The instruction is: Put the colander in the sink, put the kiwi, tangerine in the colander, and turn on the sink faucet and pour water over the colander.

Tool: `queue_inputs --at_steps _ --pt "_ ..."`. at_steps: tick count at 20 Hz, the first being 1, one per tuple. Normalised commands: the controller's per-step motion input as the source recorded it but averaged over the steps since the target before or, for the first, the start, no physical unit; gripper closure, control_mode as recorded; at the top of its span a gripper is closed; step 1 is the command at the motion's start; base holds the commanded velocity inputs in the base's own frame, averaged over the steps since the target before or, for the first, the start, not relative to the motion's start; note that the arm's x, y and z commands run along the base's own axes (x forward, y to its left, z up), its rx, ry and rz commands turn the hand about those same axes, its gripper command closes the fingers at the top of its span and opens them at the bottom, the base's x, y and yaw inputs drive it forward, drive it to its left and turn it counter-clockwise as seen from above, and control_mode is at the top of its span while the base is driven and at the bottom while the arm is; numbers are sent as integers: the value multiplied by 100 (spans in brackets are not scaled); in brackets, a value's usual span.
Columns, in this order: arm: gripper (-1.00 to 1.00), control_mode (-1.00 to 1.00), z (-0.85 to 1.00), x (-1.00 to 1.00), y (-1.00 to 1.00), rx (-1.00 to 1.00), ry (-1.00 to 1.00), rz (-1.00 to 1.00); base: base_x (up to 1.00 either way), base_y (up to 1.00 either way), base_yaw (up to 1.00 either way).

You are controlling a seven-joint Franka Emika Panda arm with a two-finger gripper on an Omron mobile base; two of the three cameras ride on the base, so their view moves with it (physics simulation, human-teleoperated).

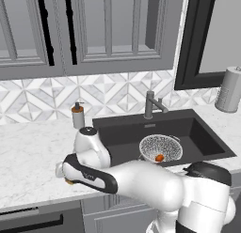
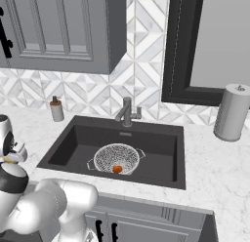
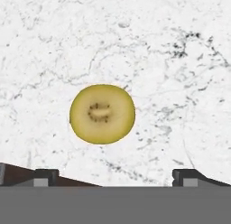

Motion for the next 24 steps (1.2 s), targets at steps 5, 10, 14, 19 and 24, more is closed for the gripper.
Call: queue_inputs --at_steps 5,10,14,19,24 --pt "-100 -100 -15 14 1 -4 4 -2 0 0 0" --pt "-100 -100 -11 15 13 -1 1 0 0 0 0" --pt "-100 -100 -10 3 17 0 1 -3 0 0 0" --pt "-100 -100 -17 7 8 -3 1 -3 0 0 0" --pt "-100 -100 -15 5 3 -5 4 0 0 0 0"
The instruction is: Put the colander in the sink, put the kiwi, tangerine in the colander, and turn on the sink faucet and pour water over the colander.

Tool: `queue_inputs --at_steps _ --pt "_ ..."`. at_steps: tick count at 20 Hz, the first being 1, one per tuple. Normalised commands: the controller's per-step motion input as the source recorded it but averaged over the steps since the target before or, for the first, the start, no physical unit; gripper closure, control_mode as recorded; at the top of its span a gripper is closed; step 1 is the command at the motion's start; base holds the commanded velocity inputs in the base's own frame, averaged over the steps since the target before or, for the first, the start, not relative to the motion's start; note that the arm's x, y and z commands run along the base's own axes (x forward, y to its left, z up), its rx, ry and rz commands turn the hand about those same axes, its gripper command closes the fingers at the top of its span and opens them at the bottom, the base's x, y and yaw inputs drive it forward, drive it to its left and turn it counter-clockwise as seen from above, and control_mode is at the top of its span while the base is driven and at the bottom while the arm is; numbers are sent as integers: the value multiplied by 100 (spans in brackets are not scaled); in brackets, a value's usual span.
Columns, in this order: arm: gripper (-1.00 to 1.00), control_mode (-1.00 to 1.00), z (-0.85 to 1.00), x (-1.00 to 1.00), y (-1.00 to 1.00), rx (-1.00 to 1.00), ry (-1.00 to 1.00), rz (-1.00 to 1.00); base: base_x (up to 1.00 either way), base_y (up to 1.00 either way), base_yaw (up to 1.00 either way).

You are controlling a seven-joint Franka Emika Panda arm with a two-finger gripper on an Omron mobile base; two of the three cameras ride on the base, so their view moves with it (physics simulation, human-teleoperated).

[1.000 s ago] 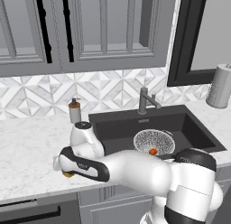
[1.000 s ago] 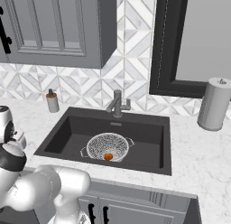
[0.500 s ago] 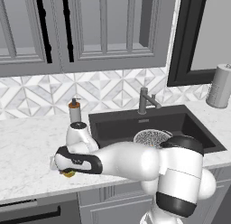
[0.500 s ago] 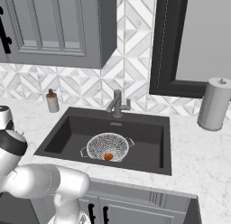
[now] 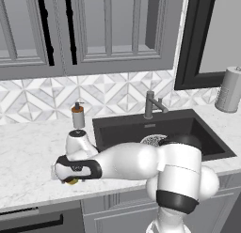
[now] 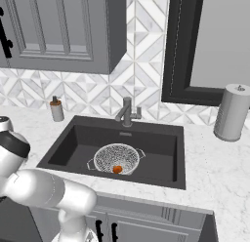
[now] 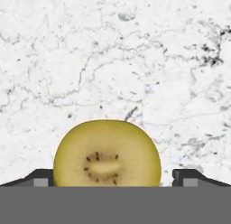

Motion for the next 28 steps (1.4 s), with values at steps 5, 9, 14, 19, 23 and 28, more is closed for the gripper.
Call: queue_inputs --at_steps 5,9,14,19,23,28 --pt "-100 -100 -8 5 9 -2 3 0 0 0 0" --pt "100 -100 -1 6 6 -7 0 0 0 0 0" --pt "100 -100 -4 6 0 -9 0 0 0 0 0" --pt "100 -100 1 4 -7 -6 0 0 0 0 0" --pt "100 -100 25 -1 -39 -1 0 1 0 0 0" --pt "100 -100 32 -20 -62 0 0 5 0 0 0"
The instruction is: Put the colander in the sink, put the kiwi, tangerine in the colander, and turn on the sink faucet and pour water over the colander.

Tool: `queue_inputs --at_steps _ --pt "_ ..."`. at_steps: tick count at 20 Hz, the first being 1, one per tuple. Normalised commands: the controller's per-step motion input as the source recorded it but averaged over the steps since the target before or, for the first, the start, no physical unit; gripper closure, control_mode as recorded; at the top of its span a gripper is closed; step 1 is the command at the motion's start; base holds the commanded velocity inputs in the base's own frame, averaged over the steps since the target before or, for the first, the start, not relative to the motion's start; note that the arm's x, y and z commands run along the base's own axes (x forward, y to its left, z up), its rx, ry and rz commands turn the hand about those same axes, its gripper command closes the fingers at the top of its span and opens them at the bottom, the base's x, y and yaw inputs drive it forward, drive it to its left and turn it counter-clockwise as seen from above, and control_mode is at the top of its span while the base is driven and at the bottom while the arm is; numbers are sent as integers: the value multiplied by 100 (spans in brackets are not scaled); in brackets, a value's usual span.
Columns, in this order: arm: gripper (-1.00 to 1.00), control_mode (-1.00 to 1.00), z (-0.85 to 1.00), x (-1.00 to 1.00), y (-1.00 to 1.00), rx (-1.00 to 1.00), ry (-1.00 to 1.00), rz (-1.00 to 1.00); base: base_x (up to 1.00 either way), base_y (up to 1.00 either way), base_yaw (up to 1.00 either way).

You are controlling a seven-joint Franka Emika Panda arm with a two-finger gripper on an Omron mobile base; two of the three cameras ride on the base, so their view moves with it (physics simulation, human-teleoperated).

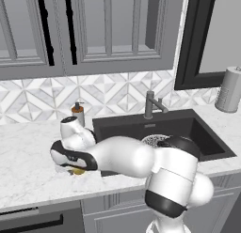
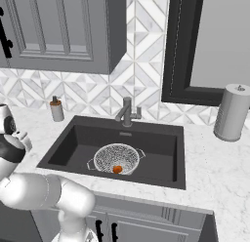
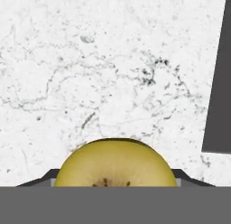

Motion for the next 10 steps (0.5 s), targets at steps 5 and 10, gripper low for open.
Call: queue_inputs --at_steps 5,10 --pt "100 -100 30 -20 -77 0 -3 3 0 0 0" --pt "100 -100 25 -3 -78 0 -9 2 0 0 0"
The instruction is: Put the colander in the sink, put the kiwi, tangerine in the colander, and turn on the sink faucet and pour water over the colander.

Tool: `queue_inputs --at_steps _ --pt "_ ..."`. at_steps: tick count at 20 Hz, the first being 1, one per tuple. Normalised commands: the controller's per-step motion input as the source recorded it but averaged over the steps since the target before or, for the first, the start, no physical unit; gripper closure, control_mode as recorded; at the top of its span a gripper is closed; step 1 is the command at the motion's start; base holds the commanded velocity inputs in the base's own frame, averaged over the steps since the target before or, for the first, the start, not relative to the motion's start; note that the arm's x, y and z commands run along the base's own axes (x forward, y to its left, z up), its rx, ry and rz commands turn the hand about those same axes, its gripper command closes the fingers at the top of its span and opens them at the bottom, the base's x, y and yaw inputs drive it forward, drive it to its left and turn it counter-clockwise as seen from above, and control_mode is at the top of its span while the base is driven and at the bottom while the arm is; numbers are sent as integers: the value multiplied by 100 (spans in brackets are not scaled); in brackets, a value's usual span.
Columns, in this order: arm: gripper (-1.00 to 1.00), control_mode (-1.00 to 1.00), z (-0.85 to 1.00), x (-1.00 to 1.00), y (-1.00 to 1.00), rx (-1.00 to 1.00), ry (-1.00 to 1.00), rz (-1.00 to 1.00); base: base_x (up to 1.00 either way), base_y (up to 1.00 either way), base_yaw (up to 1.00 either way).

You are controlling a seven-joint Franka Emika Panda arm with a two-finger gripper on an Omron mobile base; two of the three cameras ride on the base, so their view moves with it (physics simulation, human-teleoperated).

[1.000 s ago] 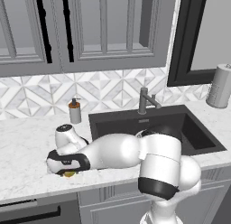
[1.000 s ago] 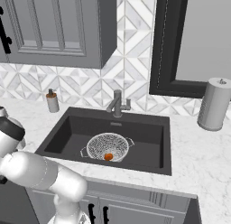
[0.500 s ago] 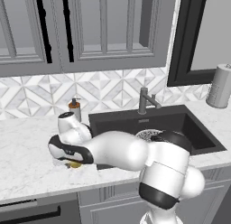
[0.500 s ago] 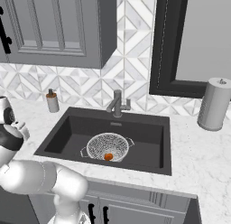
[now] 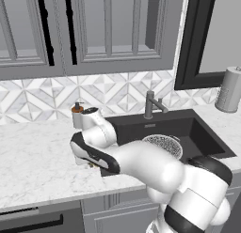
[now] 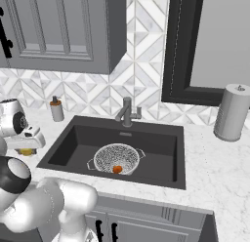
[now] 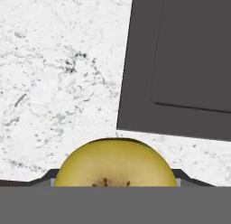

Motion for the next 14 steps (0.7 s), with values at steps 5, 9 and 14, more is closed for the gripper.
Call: queue_inputs --at_steps 5,9,14 --pt "100 -100 21 0 -87 2 -11 1 0 0 0" --pt "100 -100 18 8 -91 7 0 0 0 0 0" --pt "100 -100 14 18 -90 7 0 0 0 0 0"
